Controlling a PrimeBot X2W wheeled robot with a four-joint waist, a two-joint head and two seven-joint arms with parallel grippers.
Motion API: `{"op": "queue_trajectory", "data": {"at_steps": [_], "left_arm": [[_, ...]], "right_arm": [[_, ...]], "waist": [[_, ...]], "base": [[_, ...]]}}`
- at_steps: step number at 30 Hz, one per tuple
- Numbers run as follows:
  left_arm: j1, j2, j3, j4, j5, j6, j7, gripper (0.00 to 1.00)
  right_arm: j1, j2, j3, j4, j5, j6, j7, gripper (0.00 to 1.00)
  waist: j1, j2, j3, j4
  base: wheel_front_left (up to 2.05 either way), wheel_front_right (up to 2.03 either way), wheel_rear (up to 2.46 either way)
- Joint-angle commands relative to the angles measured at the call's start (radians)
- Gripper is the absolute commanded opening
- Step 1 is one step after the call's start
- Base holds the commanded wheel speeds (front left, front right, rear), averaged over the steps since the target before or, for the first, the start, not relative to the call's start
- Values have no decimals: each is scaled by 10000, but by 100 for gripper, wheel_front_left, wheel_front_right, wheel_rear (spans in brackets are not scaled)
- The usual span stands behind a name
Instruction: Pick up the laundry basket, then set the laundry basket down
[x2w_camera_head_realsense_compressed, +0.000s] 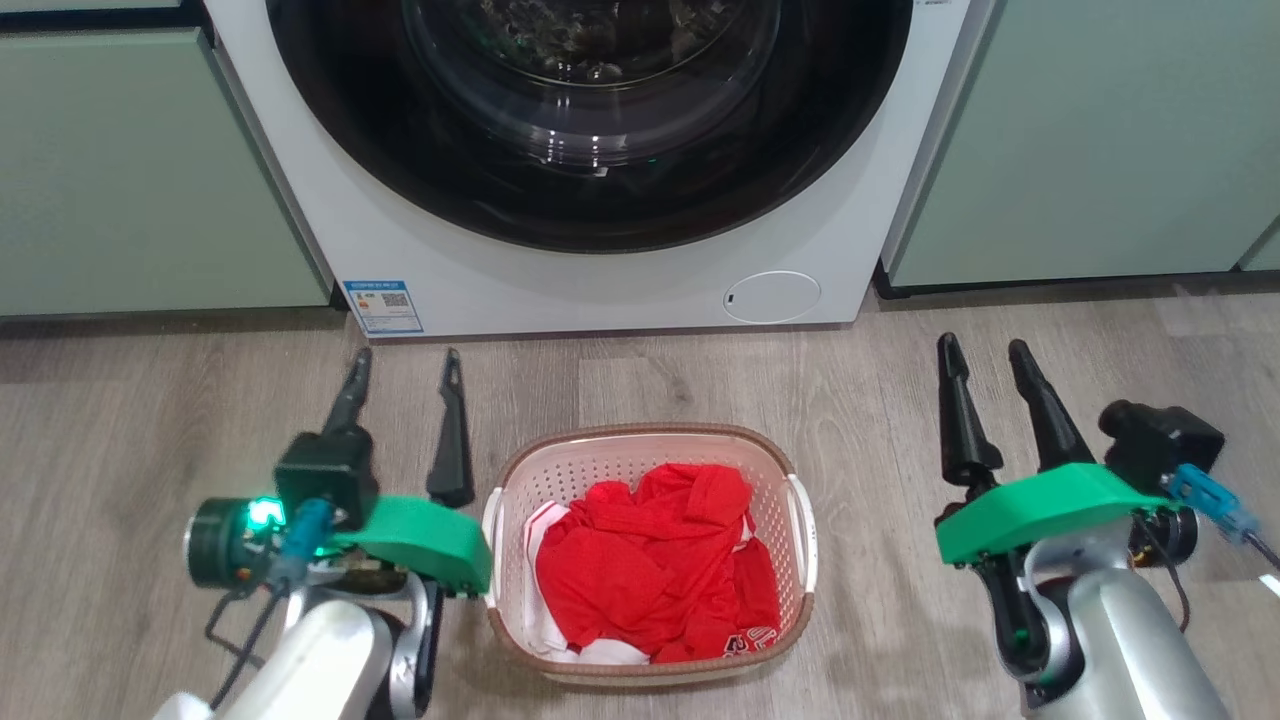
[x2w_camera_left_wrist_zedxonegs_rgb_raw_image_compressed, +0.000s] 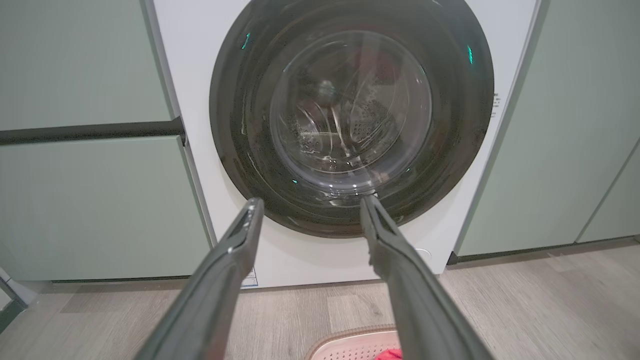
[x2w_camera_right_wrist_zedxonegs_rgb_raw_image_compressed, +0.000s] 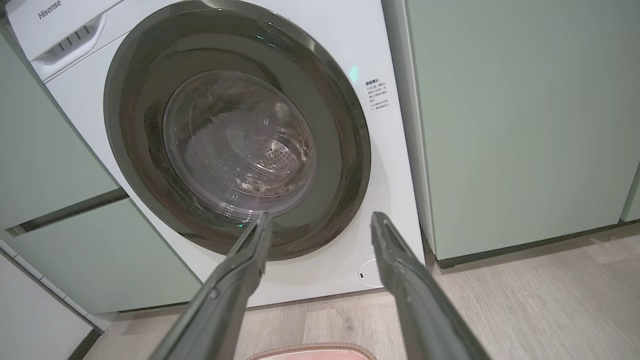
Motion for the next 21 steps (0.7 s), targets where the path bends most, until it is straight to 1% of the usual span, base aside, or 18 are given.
{"op": "queue_trajectory", "data": {"at_steps": [1,5,11,17,21], "left_arm": [[-655,263,181,-305,246,99,-140,100],[-755,308,-212,61,201,-12,-257,100],[-839,257,-338,648,298,-163,-434,100],[-911,99,-324,587,823,-212,-611,100],[-831,-74,-149,413,1009,-396,-728,100]], "right_arm": [[-586,-88,222,-338,-269,53,-131,100],[-619,-91,372,-285,-761,56,-248,100],[-627,-97,531,-182,-1379,59,-425,100],[-728,-103,707,-59,-1926,63,-600,100],[-823,-107,846,-51,-2340,65,-718,100]], "waist": [[-1,0,-2,0],[-1,0,-3,5],[-1,0,6,29],[-1,0,30,37],[-1,0,46,33]], "base": [[0,0,0],[0,0,0],[0,0,0],[0,0,0],[0,0,0]]}}
